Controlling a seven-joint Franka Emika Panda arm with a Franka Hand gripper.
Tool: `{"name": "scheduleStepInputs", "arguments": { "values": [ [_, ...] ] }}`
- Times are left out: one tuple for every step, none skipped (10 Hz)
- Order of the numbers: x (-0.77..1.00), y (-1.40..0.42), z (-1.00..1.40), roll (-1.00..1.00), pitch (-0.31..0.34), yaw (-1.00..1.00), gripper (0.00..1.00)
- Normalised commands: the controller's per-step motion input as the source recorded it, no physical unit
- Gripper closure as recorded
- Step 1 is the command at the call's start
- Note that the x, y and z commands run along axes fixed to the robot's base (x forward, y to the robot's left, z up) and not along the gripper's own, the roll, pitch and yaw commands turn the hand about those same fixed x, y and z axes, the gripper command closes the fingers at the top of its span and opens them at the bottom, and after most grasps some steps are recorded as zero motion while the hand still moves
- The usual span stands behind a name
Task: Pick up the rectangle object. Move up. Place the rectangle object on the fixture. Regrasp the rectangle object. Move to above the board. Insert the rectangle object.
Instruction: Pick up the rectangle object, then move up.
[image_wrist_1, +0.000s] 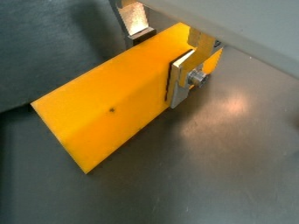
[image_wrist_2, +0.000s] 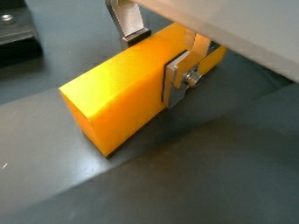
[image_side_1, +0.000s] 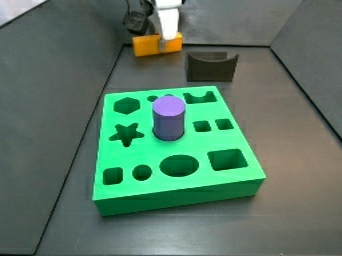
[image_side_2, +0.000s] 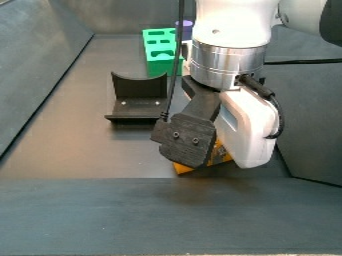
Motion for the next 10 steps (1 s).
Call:
{"name": "scheduleStepInputs", "arguments": {
  "values": [
    [0.0,0.0,0.0,0.0,0.0,0.0,1.0],
    [0.0,0.0,0.0,0.0,0.0,0.0,1.0],
    [0.0,0.0,0.0,0.0,0.0,0.0,1.0],
    [0.0,0.0,0.0,0.0,0.0,0.0,1.0],
    [0.0,0.0,0.0,0.0,0.0,0.0,1.0],
    [0.0,0.0,0.0,0.0,0.0,0.0,1.0],
    [0.0,0.0,0.0,0.0,0.0,0.0,1.0],
    [0.0,0.0,0.83,0.0,0.0,0.0,1.0],
    [-0.08,0.06,0.72,0.03,0.006,-0.03,1.0],
    [-0.08,0.04,0.64,0.04,0.0,-0.03,1.0]
  ]
}}
